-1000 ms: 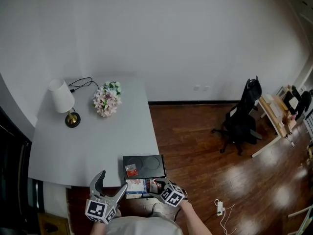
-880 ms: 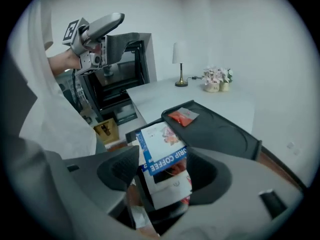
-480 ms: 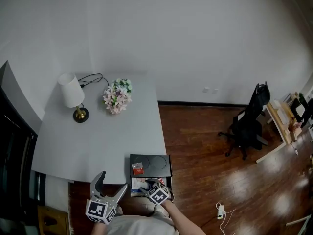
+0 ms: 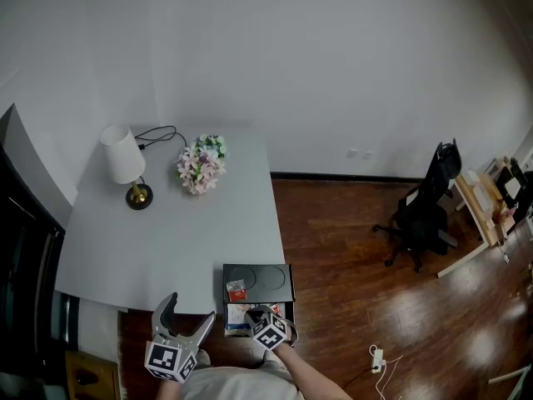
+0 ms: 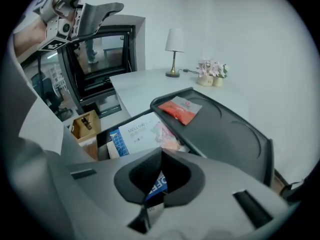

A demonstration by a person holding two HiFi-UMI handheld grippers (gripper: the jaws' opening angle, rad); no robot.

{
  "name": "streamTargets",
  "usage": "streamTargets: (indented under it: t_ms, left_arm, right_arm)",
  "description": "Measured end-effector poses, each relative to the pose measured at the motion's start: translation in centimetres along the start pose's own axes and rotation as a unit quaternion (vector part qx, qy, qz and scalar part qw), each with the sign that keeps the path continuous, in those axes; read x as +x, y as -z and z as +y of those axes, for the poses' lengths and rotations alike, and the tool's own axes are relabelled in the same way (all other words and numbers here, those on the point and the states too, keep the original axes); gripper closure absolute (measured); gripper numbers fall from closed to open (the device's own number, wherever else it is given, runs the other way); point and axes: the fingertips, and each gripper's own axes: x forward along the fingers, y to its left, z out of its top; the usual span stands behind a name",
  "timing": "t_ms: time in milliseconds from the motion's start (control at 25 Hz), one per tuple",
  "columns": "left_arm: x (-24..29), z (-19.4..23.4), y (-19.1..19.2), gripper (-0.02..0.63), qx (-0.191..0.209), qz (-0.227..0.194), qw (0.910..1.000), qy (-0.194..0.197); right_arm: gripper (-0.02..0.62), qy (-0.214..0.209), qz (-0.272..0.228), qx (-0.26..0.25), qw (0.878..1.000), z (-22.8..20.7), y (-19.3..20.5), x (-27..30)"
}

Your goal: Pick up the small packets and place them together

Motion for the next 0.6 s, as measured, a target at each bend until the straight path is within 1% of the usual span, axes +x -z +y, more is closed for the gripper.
streamTargets:
  t_ms: [80,200,240,320,360,400,440,480,520,600]
  left_arm:
    - [0.0,-0.1,0.0,0.206,-0.003,-0.001,1.0000,0.000]
    - [0.2,-0.3,0.0,0.204,-0.001,-0.002,1.0000,0.002]
    - [0.2,-0.3,0.0,0.206,0.000,-0.001,1.0000,0.003]
    - [0.3,-0.3,0.1,0.204,-0.001,0.001,1.0000,0.004]
    - [0.3,-0.4,0.2,0.204,-0.002,0.001,1.0000,0.005]
    - [0.3,-0.4,0.3,0.204,-0.003,0.001,1.0000,0.005]
    - [0.3,-0.5,0.4,0.205,-0.003,0.001,1.0000,0.005]
    - [0.3,-0.5,0.4,0.204,-0.004,0.001,1.0000,0.005]
    - [0.4,-0.6,0.4,0.205,-0.004,0.000,1.0000,0.006]
    - [0.5,-0.7,0.3,0.205,-0.003,0.000,1.0000,0.009]
  right_arm:
    - [0.592,0.000,-0.007,0.003,1.000,-0.1,-0.2,-0.4]
    - [0.592,0.012,-0.019,0.008,1.000,-0.2,-0.7,-1.3]
    - [0.556,0.008,-0.030,0.024,0.999,-0.2,-1.1,-1.7]
    - [0.550,-0.008,-0.075,0.084,0.994,0.0,-2.1,-2.4]
    - [0.450,-0.011,-0.095,0.117,0.988,0.0,-2.5,-2.7]
    - [0.183,-0.009,-0.106,0.142,0.984,0.1,-2.7,-2.8]
    - [0.124,-0.004,-0.105,0.154,0.982,0.1,-2.7,-2.6]
    - [0.124,0.005,-0.096,0.153,0.984,0.1,-2.5,-2.4]
    - [0.124,0.015,-0.083,0.142,0.986,0.1,-2.3,-2.0]
    - [0.132,0.045,-0.055,0.104,0.992,-0.2,-2.0,-1.5]
